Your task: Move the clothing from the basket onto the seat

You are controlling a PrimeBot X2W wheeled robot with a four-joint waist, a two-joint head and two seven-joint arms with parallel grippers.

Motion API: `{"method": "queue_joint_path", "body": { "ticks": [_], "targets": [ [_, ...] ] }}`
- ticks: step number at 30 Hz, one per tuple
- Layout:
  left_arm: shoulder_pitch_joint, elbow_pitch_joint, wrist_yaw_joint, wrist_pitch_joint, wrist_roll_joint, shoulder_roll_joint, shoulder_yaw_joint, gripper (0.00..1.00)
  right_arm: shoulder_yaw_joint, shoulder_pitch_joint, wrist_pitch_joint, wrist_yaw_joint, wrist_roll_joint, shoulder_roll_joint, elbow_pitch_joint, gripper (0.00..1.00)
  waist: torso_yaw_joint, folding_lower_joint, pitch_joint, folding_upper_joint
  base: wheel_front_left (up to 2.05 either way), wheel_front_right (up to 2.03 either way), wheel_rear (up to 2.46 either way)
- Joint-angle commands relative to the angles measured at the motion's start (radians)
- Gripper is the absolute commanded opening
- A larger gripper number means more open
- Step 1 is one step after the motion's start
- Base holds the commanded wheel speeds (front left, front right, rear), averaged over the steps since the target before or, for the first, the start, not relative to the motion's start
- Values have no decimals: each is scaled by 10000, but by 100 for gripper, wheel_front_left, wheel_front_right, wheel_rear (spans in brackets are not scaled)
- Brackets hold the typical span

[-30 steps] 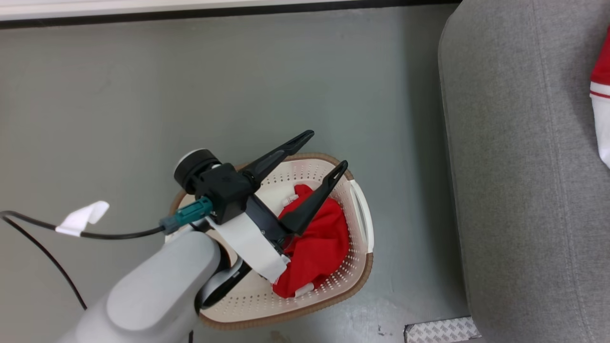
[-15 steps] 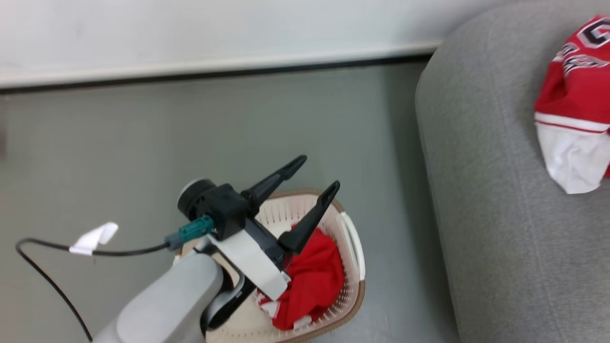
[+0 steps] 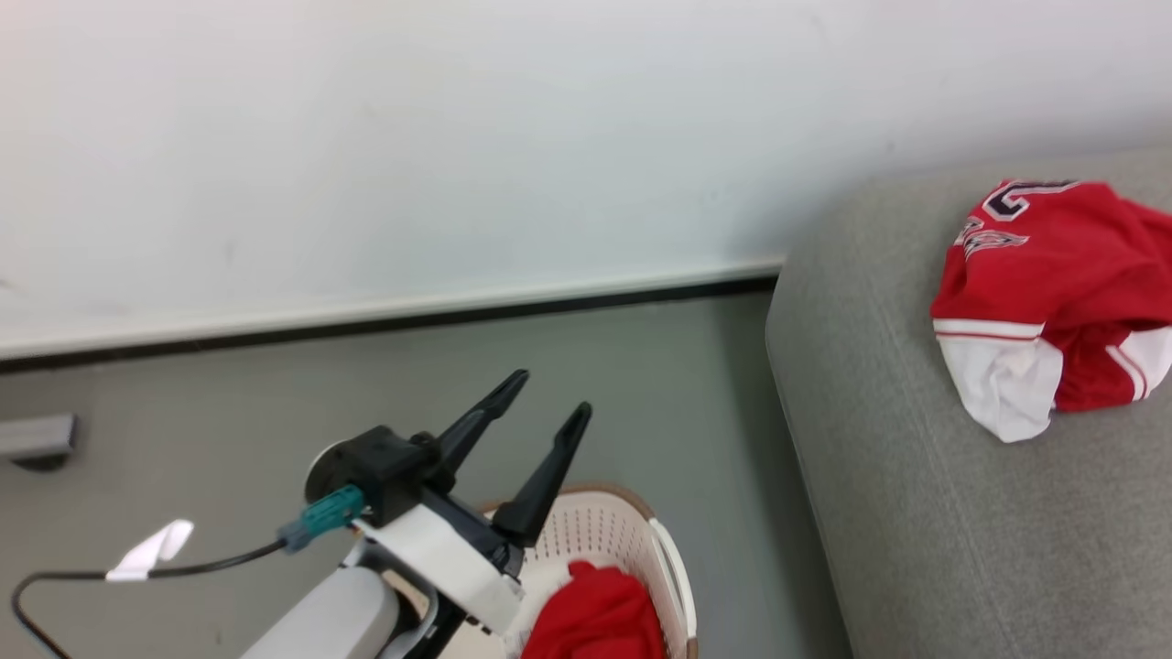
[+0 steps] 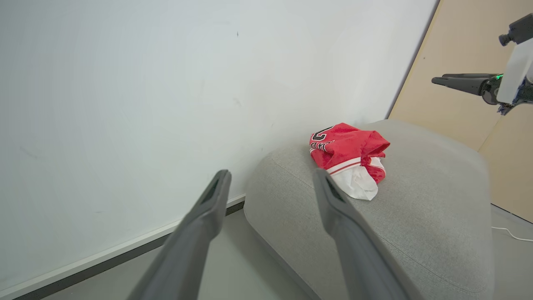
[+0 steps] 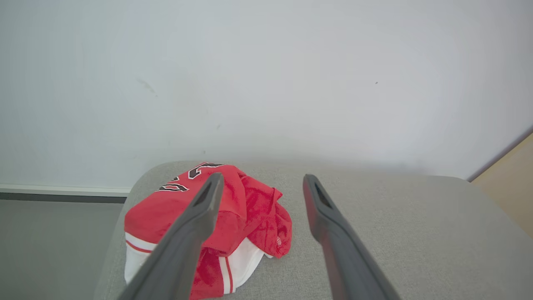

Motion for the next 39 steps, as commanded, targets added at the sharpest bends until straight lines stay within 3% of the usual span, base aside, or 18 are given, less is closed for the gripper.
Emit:
{"method": "queue_joint_path", "body": {
  "ticks": [1, 11, 16, 26, 30, 39],
  "targets": [
    [279, -47, 82, 0, 13, -4, 165, 100, 53, 225, -223, -22, 156, -53, -306, 100, 102, 3, -549, 0, 0, 0, 0],
    [1520, -262, 855, 0, 242, 291, 1754, 100, -179, 1388, -2138, -22, 792, 521, -2575, 100, 826, 3, -1378, 0, 0, 0, 0],
    [2159, -372, 1371, -1, 482, 458, 2646, 100, -547, 2131, -2880, -22, 956, 1474, -3220, 100, 1225, 3, -1575, 0, 0, 0, 0],
    [3491, -438, 2040, -1, 1130, 319, 4162, 100, -983, 4252, -3712, -22, -62, 3423, -3777, 100, 2015, 3, -1836, 0, 0, 0, 0],
    [3881, -311, 1994, -1, 1565, 40, 4738, 100, -1234, 5099, -3927, -22, -481, 4271, -3827, 100, 2179, 3, -1898, 0, 0, 0, 0],
    [4906, -169, 1458, -1, 2505, -857, 6118, 100, -1861, 6538, -4081, -22, -1922, 5644, -3899, 100, 2223, 3, -2072, 0, 0, 0, 0]
  ]
}}
